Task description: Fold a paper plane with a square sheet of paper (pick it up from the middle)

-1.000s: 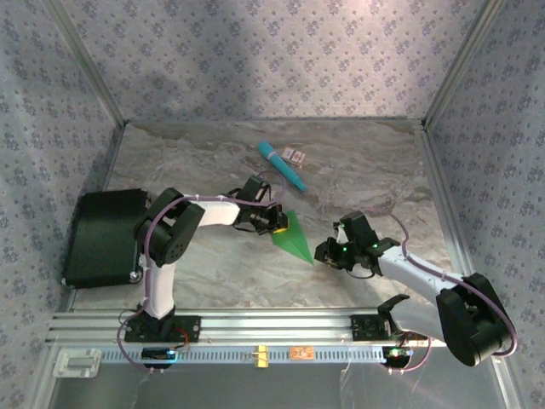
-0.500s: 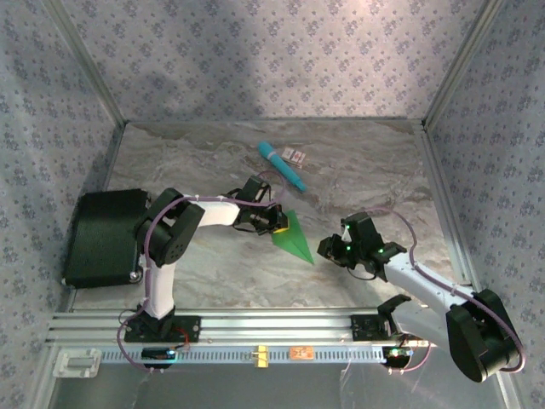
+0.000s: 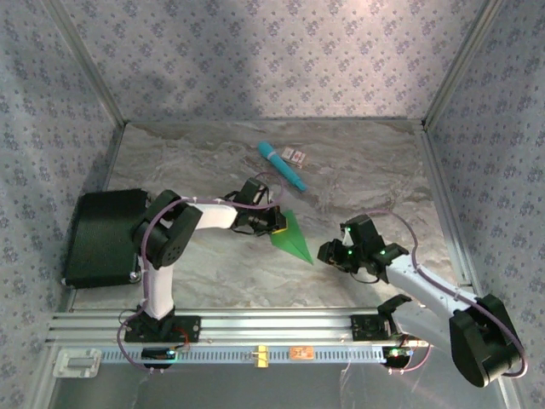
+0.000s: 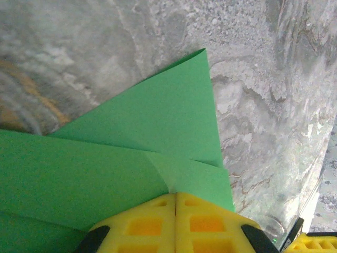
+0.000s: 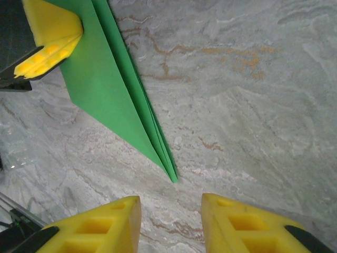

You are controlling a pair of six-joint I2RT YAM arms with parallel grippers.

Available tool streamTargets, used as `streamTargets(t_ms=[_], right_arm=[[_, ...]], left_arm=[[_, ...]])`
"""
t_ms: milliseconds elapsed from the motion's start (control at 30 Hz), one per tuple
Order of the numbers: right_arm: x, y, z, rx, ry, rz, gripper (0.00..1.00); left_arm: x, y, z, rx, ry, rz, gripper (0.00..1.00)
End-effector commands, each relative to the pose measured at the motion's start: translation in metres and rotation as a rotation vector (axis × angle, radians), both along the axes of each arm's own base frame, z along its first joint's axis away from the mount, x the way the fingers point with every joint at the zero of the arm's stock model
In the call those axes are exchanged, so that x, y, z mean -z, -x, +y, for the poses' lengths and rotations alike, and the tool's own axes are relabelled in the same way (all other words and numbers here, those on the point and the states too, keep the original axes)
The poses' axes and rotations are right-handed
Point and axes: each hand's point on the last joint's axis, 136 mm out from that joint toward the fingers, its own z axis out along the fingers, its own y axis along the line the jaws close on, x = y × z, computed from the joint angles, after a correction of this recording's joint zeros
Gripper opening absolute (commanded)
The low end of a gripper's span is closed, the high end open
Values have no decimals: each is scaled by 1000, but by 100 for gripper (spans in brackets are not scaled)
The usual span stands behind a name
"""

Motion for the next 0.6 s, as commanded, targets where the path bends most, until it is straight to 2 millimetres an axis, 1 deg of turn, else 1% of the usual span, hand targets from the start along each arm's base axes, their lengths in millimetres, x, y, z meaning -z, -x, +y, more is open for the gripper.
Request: streamTargets(t_ms=[0, 167, 333, 500, 567], right_arm=[[-2, 9, 4, -42, -8, 10, 40], [-3, 16, 0, -68, 40, 41, 40], [-3, 25, -8, -43, 52, 57, 41], [-6, 25, -11, -38, 50, 49, 41], [-5, 24, -10, -25, 36, 43, 41]], left_arm=[[23, 9, 24, -26, -109, 31, 7], [26, 8, 24, -20, -117, 33, 7], [31, 11, 26, -26, -113, 40, 7], [35, 12, 28, -22, -133, 39, 7], [33, 13, 32, -17, -152, 30, 7]])
